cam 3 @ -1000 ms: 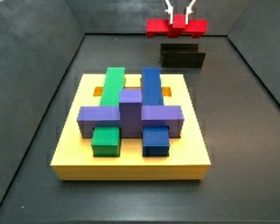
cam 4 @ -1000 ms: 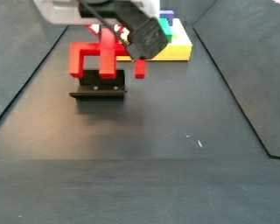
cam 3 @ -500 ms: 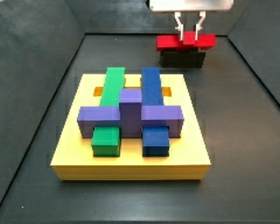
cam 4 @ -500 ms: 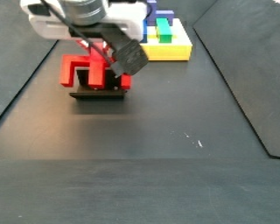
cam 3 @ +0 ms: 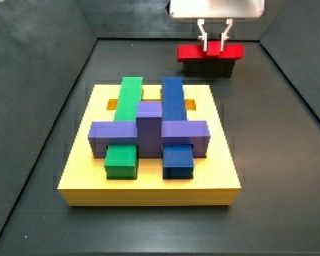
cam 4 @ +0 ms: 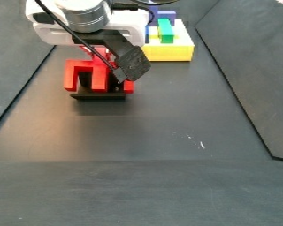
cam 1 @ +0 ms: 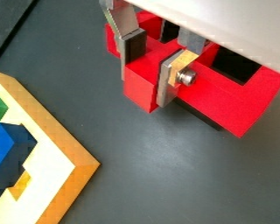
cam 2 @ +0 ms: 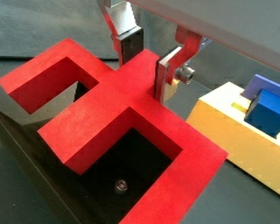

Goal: Pick up the red object. Move up. Place the red object on the fixture. Regrasp the red object. Move to above the board. Insert the red object.
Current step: Place the red object on the fixture, then regrasp the red object.

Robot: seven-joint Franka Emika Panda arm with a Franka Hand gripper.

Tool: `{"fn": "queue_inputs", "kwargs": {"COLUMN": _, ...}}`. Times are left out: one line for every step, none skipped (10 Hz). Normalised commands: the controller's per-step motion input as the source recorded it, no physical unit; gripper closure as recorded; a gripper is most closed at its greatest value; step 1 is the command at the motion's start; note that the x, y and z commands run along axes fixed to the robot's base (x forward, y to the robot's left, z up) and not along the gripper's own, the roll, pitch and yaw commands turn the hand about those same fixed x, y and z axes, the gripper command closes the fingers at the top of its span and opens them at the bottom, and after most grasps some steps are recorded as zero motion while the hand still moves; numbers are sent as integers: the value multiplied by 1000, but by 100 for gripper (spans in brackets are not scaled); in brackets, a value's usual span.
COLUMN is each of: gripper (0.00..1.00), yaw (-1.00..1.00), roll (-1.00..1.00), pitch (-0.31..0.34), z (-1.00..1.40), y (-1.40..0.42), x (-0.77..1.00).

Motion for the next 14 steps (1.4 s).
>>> {"fn": "queue_inputs", "kwargs": {"gripper": 100, "yaw": 0, "roll": -140, "pitch": -26, "z": -40, "y": 3, "x": 0}}
{"fn": "queue_inputs", "kwargs": {"gripper": 100, "yaw": -31, "roll": -74, "pitch": 166, "z": -160, "y": 0, "x": 443}}
{"fn": "queue_inputs", "kwargs": {"gripper": 100, "yaw": 0, "roll": 0, "pitch": 146, "z": -100, "y": 0, "x": 357}}
{"fn": "queue_inputs", "kwargs": {"gripper": 0, "yaw": 0, "roll": 0, "pitch": 0, "z": 0, "y": 0, "x": 0}}
{"fn": "queue_inputs", "kwargs": {"gripper": 0, "yaw": 0, "roll": 771, "pitch": 0, "z": 11, "y": -114, "x": 0}}
{"fn": "queue_inputs", "kwargs": {"gripper": 0, "yaw": 0, "roll": 974, "pitch": 0, "z": 0, "y": -57, "x": 0}}
{"fn": "queue_inputs", "kwargs": {"gripper": 0, "yaw": 0, "roll": 1000, "pitch": 0, "z": 0, "y": -23, "x": 0}}
{"fn": "queue_inputs", "kwargs": {"gripper": 0, "yaw": 0, "roll": 1000, "pitch": 0, "z": 3, "y": -71, "x": -89}}
{"fn": "queue_inputs", "kwargs": {"gripper": 0, "yaw": 0, "roll": 971, "pitch": 0, "z": 54, "y": -74, "x": -126}}
{"fn": "queue_inputs", "kwargs": {"gripper": 0, "yaw": 0, "roll": 969, "pitch": 0, "z": 60, "y": -106, "x": -180}}
{"fn": "queue_inputs", "kwargs": {"gripper": 0, "yaw": 0, "roll": 1000, "pitch": 0, "z": 46, "y": -106, "x": -69}}
{"fn": "queue_inputs", "kwargs": {"gripper": 0, "yaw": 0, "roll": 1000, "pitch": 9, "z": 83, "y": -14, "x": 0}}
{"fn": "queue_inputs", "kwargs": {"gripper": 0, "yaw": 40, "roll": 1000, "pitch": 91, "z": 186, "y": 0, "x": 166}}
{"fn": "queue_inputs", "kwargs": {"gripper": 0, "yaw": 43, "roll": 943, "pitch": 177, "z": 166, "y": 0, "x": 226}}
